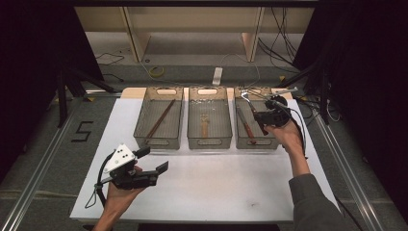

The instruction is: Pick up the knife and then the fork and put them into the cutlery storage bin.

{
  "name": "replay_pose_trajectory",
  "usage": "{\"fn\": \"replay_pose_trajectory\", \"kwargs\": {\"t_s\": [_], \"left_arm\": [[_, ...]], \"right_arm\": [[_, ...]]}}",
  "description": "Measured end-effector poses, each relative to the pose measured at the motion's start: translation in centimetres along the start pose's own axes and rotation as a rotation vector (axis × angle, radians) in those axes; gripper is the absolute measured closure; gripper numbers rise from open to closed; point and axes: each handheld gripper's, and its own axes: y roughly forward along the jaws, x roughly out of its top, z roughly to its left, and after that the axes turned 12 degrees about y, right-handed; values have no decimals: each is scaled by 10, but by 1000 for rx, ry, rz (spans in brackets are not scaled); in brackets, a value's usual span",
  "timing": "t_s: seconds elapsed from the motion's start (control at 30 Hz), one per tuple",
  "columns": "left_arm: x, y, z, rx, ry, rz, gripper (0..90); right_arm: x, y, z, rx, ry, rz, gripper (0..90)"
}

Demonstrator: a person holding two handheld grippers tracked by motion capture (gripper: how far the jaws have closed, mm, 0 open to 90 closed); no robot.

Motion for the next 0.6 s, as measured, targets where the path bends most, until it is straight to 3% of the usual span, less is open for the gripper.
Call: {"fn": "replay_pose_trajectory", "kwargs": {"t_s": [0.6], "left_arm": [[0, 0, -1, -2, 2, 1, 160]], "right_arm": [[0, 19, -10, -35, 65, 30, 770]]}}
